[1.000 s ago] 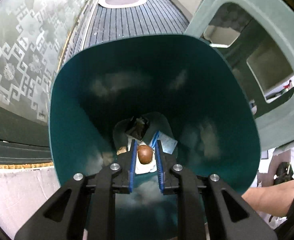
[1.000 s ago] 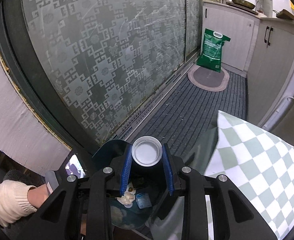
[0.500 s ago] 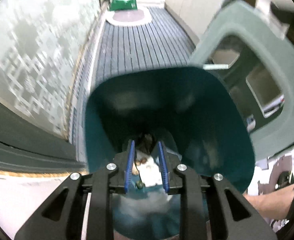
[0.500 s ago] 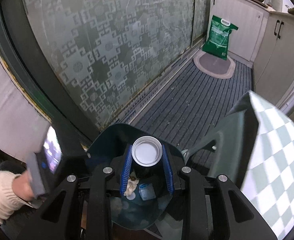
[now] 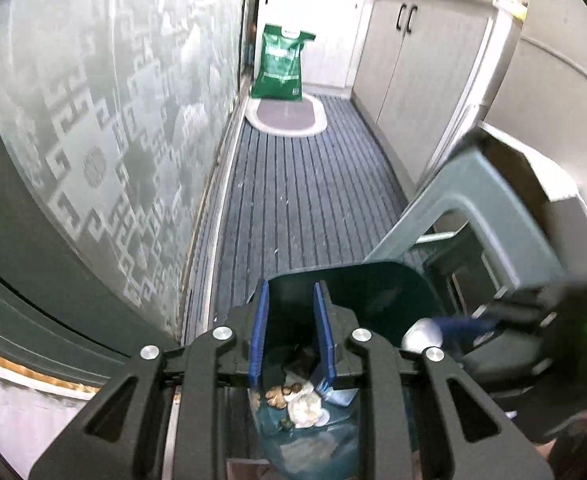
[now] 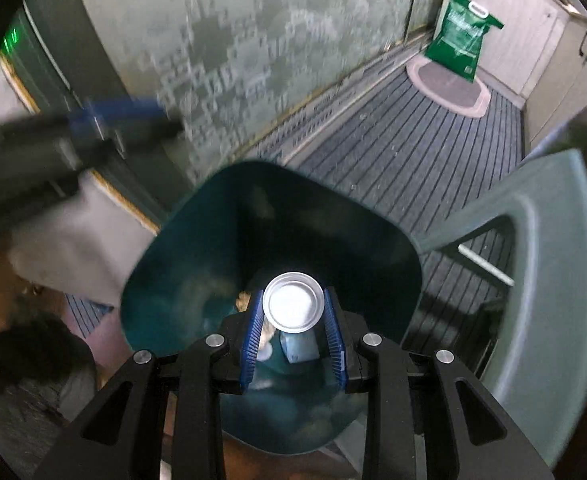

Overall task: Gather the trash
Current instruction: 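Carry the ball into the green bin with the left tool while the right tool drops the cup, then open both tools and withdraw them up from the green bin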

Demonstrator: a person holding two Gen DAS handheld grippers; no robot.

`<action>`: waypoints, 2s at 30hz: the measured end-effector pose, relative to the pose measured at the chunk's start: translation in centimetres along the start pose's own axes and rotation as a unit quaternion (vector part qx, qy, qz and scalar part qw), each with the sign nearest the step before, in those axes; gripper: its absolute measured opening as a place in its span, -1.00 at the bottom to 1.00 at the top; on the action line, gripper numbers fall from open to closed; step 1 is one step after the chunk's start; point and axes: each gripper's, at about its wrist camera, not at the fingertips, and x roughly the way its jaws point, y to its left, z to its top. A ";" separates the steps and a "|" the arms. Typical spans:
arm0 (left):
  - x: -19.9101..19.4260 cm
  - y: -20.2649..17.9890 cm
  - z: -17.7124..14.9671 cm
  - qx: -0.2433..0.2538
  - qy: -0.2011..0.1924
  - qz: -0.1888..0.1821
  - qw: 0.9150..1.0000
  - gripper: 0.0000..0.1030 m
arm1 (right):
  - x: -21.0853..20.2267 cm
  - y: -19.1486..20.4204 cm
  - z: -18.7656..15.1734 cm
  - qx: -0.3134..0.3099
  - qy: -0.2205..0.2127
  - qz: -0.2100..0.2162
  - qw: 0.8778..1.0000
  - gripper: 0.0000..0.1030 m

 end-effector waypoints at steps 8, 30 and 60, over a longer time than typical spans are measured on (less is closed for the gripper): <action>-2.0 -0.9 1.8 -0.016 -0.032 -0.019 0.999 -0.53 | 4.6 0.5 -2.2 -0.006 0.059 -0.006 0.998 -0.41; -6.9 -3.8 4.8 -0.015 -0.119 -0.029 0.992 -0.37 | 0.1 0.2 -2.3 -0.008 0.014 0.016 1.000 -0.13; -9.6 -8.4 0.2 0.015 -0.138 0.011 0.990 0.54 | -18.6 -5.1 -6.0 0.078 -0.212 -0.048 0.973 0.01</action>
